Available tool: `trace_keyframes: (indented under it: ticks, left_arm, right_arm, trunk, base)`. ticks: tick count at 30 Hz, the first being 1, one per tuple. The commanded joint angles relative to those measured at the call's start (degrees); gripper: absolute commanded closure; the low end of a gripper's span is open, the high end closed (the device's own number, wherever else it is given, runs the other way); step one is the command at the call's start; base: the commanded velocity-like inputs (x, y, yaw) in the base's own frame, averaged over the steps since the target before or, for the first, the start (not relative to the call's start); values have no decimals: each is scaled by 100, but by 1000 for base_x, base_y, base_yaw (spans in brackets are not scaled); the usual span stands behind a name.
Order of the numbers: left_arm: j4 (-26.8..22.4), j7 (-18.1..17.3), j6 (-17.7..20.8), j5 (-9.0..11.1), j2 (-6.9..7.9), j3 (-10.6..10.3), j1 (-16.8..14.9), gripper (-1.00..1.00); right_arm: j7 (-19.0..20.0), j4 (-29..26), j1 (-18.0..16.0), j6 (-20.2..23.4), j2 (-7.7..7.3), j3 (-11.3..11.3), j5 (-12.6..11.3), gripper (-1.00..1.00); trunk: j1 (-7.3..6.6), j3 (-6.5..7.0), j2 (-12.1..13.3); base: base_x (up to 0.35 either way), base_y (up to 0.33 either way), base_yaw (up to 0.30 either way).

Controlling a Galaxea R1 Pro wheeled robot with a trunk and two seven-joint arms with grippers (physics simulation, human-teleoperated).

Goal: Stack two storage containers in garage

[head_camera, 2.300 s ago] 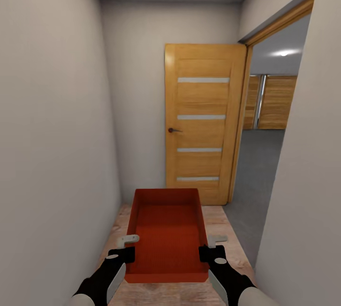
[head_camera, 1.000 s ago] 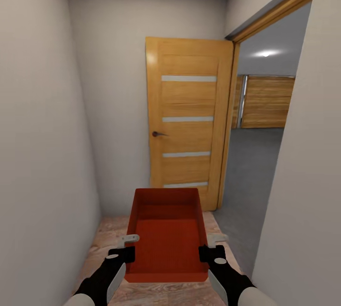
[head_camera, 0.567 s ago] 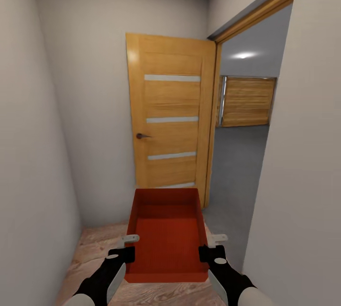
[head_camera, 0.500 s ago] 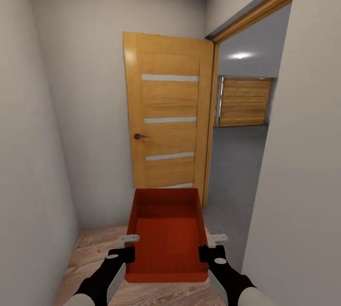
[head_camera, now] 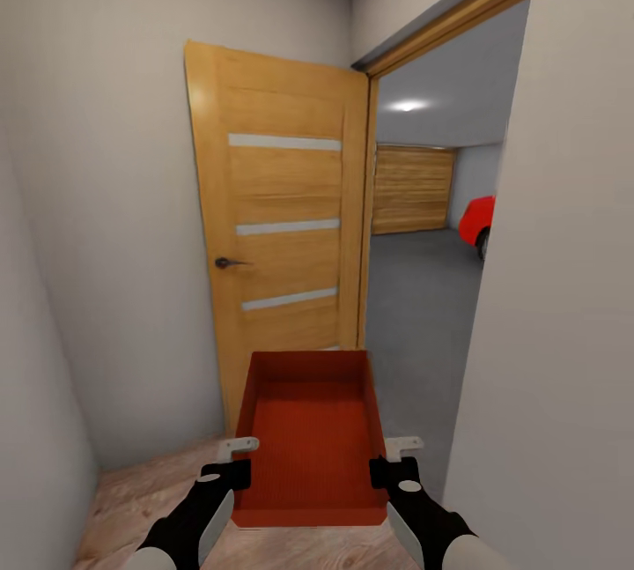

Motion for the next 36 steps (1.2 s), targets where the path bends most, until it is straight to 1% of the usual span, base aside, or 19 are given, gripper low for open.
trace_keyframes:
  ticks: [1, 36]
  left_arm:
    - [-11, 18, 45, 372, 0, 104, 2, 100]
    - [-11, 19, 45, 372, 0, 104, 1, 100]
  right_arm:
    - [-63, -13, -9, -309, 3, -176, 27, 100]
    - [-63, -13, -9, -309, 3, -176, 27, 100]
  trunk:
    - [3, -8, -5]
    - [3, -8, -5]
  base:
    - [267, 232, -286]
    - [265, 229, -286]
